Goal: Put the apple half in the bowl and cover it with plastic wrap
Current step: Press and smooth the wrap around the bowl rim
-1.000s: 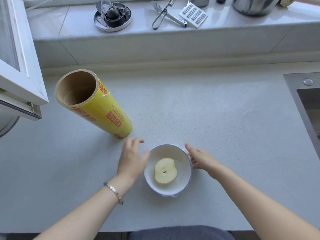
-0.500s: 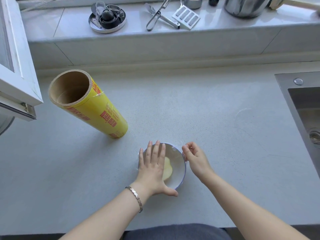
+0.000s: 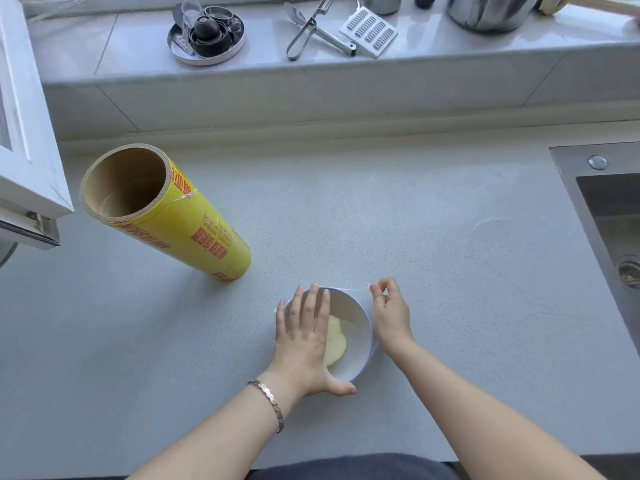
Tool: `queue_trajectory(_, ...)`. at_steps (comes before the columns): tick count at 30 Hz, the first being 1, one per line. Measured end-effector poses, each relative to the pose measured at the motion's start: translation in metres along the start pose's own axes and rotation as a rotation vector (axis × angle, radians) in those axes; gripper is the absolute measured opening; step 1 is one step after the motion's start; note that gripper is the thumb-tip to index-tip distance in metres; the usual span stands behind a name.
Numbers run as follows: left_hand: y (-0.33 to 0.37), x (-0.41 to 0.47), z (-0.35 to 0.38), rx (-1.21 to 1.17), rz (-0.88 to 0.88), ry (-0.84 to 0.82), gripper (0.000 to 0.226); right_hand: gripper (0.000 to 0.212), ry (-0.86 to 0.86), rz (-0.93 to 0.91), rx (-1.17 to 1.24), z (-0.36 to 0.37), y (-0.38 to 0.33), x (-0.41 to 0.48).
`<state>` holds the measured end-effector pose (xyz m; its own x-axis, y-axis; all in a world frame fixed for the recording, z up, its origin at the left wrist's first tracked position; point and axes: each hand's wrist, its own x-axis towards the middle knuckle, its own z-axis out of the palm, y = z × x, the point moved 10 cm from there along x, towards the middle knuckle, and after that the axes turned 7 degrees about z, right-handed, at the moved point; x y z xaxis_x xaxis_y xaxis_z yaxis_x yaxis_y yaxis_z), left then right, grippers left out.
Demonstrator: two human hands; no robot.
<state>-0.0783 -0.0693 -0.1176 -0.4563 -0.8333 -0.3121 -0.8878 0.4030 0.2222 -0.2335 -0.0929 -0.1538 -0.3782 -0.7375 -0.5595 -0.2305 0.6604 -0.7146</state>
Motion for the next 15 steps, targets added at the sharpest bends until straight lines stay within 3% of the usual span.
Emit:
queue_trajectory(4,0.0,0.0,0.001,-0.014,0.003,-0.018,0.144,0.016,-0.051,0.074,-0.045,0.008,0.004,0.0)
queue_trajectory(7,-0.003,-0.001,0.003,-0.038,-0.052,-0.041,0.141,0.03,-0.104,0.166,-0.075,0.006,0.01,0.0)
queue_trajectory(11,-0.009,-0.005,-0.006,-0.111,-0.234,-0.007,0.138,0.054,-0.414,0.411,0.206,0.024,0.028,-0.017)
queue_trajectory(15,-0.012,-0.017,-0.006,-0.189,-0.445,-0.11,0.136,0.032,-0.547,0.36,0.317,0.035,0.026,-0.029)
